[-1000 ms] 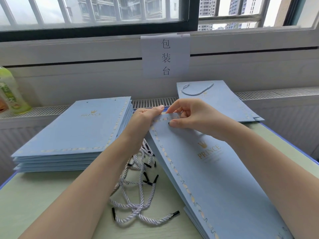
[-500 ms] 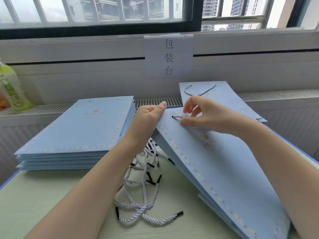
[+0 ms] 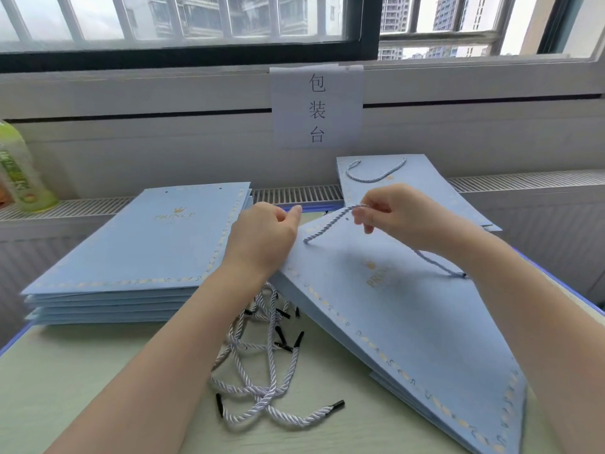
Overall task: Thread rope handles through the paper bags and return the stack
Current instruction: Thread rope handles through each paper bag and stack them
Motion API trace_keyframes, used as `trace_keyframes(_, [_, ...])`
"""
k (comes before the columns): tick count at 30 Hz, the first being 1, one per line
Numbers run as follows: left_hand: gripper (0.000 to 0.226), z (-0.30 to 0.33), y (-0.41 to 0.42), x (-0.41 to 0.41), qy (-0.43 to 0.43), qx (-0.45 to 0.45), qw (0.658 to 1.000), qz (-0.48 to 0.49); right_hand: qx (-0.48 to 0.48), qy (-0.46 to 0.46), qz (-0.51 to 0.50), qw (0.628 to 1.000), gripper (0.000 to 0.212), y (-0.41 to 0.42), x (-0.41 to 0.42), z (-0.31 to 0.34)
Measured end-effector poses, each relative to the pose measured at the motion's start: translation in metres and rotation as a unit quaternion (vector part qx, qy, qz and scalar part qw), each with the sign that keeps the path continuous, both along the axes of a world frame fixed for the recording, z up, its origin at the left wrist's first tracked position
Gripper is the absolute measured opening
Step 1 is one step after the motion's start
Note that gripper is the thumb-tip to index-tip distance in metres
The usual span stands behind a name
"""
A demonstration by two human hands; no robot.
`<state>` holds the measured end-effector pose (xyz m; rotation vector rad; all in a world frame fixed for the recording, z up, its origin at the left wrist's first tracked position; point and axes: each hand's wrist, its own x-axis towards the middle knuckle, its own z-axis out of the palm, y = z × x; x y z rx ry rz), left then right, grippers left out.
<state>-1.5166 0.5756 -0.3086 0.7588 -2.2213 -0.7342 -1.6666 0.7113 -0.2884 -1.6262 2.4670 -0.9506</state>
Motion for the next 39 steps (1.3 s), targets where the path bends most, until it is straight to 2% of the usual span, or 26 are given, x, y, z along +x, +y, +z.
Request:
trace_keyframes(2, [0.057, -0.002, 0.000, 0.000, -0.130, -0.068, 0.989, 0.033, -0.091, 0.074, -0.034, 0.992, 0.026, -0.002, -0.005, 0.000])
trace_keyframes(4, [0.055, -0.003, 0.002, 0.001, -0.258, -0.119, 0.957, 0.051, -0.142, 0.152, -0.068, 0.976, 0.028, -0.002, -0.011, -0.003])
trace_keyframes(6, [0.050, -0.004, 0.006, 0.001, -0.332, -0.142, 0.931, 0.054, -0.175, 0.194, -0.100, 0.960, 0.030, 0.000, -0.014, -0.004])
trace_keyframes(8, [0.040, -0.005, 0.009, 0.001, -0.347, -0.162, 0.923, 0.047, -0.215, 0.202, -0.118, 0.948, 0.033, 0.002, -0.015, -0.003])
trace_keyframes(9, [0.030, -0.006, 0.010, -0.001, -0.326, -0.170, 0.929, 0.039, -0.244, 0.173, -0.111, 0.948, 0.033, 0.002, -0.015, -0.001])
trace_keyframes(11, [0.021, -0.011, 0.013, -0.004, -0.252, -0.167, 0.953, 0.015, -0.270, 0.054, -0.089, 0.957, 0.029, 0.000, -0.013, 0.003])
trace_keyframes(14, [0.028, -0.016, 0.020, -0.009, -0.154, -0.107, 0.981, -0.051, -0.175, -0.084, -0.056, 0.979, 0.021, -0.004, -0.008, -0.001])
trace_keyframes(17, [0.038, -0.019, 0.022, -0.012, -0.139, -0.034, 0.987, -0.077, -0.092, -0.145, -0.039, 0.984, 0.013, -0.009, -0.006, -0.011])
trace_keyframes(19, [0.040, -0.017, 0.019, -0.012, -0.150, 0.017, 0.985, -0.080, 0.003, -0.099, -0.066, 0.993, 0.014, -0.008, -0.009, -0.015])
trace_keyframes(22, [0.043, -0.011, 0.017, -0.011, -0.166, 0.064, 0.981, -0.081, 0.142, 0.089, -0.134, 0.977, 0.031, 0.001, -0.012, -0.012])
trace_keyframes(25, [0.043, -0.005, 0.017, -0.006, -0.210, 0.003, 0.978, -0.005, 0.236, 0.115, -0.169, 0.950, 0.043, 0.010, -0.005, -0.001])
trace_keyframes(27, [0.046, -0.004, 0.018, -0.004, -0.266, -0.076, 0.959, 0.058, 0.313, 0.087, -0.138, 0.936, 0.049, 0.011, -0.001, 0.002])
trace_keyframes(29, [0.046, -0.007, 0.021, -0.005, -0.319, -0.130, 0.936, 0.072, 0.332, 0.057, -0.108, 0.935, 0.051, 0.010, 0.000, 0.002])
trace_keyframes(31, [0.046, -0.013, 0.024, -0.007, -0.334, -0.158, 0.927, 0.060, 0.333, 0.030, -0.100, 0.937, 0.052, 0.010, 0.001, 0.003])
trace_keyframes(34, [0.048, -0.021, 0.026, -0.011, -0.284, -0.177, 0.942, -0.004, 0.411, 0.013, -0.060, 0.910, 0.058, 0.013, 0.010, 0.008])
trace_keyframes(36, [0.050, -0.025, 0.027, -0.013, -0.264, -0.180, 0.946, -0.056, 0.431, 0.044, -0.035, 0.901, 0.047, 0.013, 0.016, 0.008])
trace_keyframes(39, [0.058, -0.029, 0.025, -0.016, -0.242, -0.105, 0.959, -0.102, 0.380, 0.075, -0.015, 0.922, 0.020, 0.008, 0.019, 0.003])
